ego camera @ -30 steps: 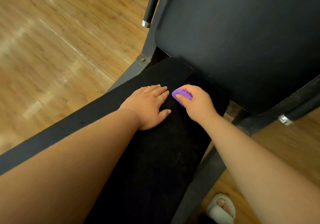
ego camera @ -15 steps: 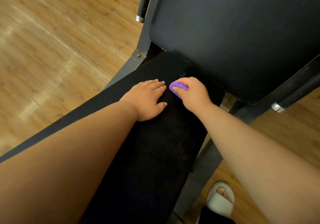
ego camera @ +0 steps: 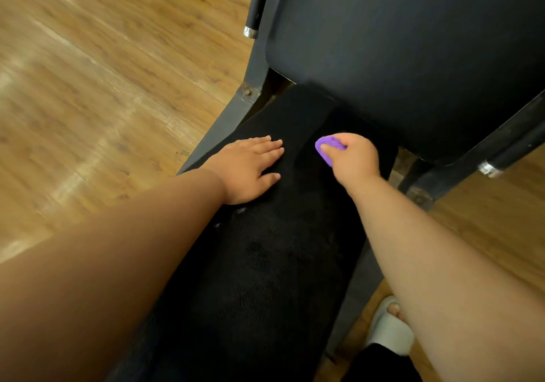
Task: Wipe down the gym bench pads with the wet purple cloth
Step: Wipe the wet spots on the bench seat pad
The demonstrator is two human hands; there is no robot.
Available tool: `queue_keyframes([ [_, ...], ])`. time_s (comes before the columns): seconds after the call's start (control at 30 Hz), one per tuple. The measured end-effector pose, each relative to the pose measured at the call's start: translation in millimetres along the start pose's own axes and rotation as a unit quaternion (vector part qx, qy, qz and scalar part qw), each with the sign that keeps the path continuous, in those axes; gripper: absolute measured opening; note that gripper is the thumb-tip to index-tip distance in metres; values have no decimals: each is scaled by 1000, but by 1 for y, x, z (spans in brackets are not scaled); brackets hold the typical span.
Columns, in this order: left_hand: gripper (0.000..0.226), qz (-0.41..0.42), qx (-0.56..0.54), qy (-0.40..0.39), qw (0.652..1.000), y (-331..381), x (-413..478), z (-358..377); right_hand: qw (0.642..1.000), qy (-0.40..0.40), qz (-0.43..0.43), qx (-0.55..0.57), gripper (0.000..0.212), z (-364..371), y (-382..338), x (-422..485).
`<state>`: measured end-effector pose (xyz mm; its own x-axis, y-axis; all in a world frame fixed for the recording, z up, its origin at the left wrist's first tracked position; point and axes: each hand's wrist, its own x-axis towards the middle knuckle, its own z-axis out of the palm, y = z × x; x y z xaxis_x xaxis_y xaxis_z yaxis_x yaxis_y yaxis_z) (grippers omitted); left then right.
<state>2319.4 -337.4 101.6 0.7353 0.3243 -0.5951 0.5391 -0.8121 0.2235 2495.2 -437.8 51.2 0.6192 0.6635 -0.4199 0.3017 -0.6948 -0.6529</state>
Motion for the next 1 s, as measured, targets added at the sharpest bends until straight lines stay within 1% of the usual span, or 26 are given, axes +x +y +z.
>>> queue_keyframes([
  [0.03, 61, 0, -1, 4, 1000, -1, 2, 1, 1000, 0, -3, 8, 19, 4, -3, -5],
  [0.13, 60, 1, -4, 9, 1000, -2, 3, 0, 996, -32, -82, 12, 21, 15, -10, -35],
  [0.17, 60, 1, -5, 8, 1000, -2, 3, 0, 994, -46, -95, 6, 22, 16, -9, -40],
  [0.2, 60, 2, -7, 6, 1000, -2, 3, 0, 994, -56, -92, -4, 24, 14, -9, -41],
  [0.27, 59, 6, -6, 5, 1000, -2, 3, -1, 997, -54, -54, -15, 25, 10, -8, -29],
  [0.33, 59, 10, -4, 9, 1000, -2, 3, 0, 1000, -26, -12, 7, 23, 8, -9, -17],
  [0.4, 58, 11, -6, 13, 1000, -3, 3, 1, 1000, -11, -3, 22, 23, 10, -14, -22],
  [0.5, 57, 15, -16, 21, 1000, -3, 2, 0, 994, -63, -89, 29, 20, 14, -13, -47],
  [0.57, 55, 13, -28, 24, 999, -2, 0, -2, 989, -92, -114, 32, 19, 13, -12, -56],
  [0.6, 54, 12, -32, 25, 999, -2, -1, -2, 989, -95, -111, 29, 18, 11, -12, -54],
  [0.67, 54, 14, -33, 23, 999, -2, -1, -3, 994, -72, -86, 21, 22, 9, -15, -41],
  [0.77, 53, 16, -34, 22, 999, -3, 0, -1, 998, -30, 15, 47, 31, 12, -21, -23],
  [0.8, 53, 17, -36, 24, 999, -4, 1, -1, 998, -26, 19, 49, 31, 14, -22, -24],
  [0.93, 56, 21, -56, 37, 998, -4, 0, 0, 995, -59, -73, 37, 20, 16, -17, -58],
  [1.0, 55, 22, -64, 38, 997, -4, 0, -1, 992, -73, -97, 26, 19, 12, -13, -72],
])
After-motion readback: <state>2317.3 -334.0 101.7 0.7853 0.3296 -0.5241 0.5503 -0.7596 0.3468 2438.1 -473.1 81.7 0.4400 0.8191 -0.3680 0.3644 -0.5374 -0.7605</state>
